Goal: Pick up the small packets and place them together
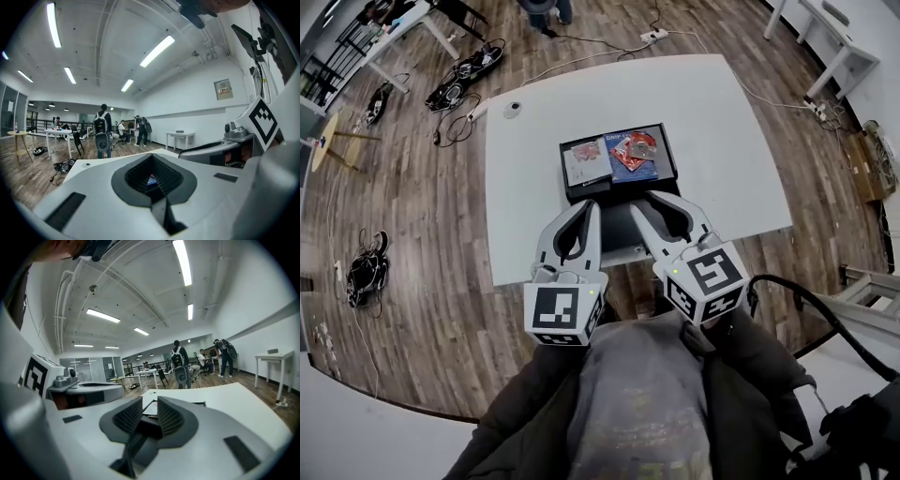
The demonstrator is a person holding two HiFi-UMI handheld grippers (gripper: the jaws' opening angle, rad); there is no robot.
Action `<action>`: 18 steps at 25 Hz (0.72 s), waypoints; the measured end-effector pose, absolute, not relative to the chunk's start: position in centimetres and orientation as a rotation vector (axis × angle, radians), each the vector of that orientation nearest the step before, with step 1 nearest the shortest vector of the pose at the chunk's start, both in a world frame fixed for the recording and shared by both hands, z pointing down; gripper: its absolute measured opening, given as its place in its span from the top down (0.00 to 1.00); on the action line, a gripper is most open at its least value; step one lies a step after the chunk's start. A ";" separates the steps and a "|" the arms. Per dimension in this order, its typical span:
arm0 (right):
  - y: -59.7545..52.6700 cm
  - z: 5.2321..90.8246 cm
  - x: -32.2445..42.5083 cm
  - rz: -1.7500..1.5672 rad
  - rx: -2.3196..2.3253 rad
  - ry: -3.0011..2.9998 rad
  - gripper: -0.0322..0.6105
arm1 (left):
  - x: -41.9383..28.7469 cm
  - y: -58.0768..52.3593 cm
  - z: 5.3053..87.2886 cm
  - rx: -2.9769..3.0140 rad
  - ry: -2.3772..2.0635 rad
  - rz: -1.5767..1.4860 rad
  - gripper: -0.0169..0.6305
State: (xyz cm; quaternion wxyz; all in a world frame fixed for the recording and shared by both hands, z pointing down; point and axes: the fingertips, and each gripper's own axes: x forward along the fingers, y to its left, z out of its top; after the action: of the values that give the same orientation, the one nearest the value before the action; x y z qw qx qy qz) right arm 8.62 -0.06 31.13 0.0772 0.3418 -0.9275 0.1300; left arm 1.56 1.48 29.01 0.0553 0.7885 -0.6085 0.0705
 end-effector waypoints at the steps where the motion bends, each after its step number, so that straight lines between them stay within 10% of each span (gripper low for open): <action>1: -0.3 31.7 7.8 0.391 1.009 -2.790 0.79 | 0.7 1.5 29.5 2.378 -1.868 0.221 0.97; 18: -1.1 29.8 8.5 0.379 1.047 -2.753 0.79 | 2.5 0.4 28.3 2.430 -1.771 0.210 0.97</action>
State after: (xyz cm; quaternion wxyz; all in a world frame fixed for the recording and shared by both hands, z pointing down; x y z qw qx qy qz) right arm 8.48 -1.14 29.79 0.0856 0.3513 -0.9236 0.1272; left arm 2.54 0.42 28.32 0.0637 0.8045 -0.5864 0.0694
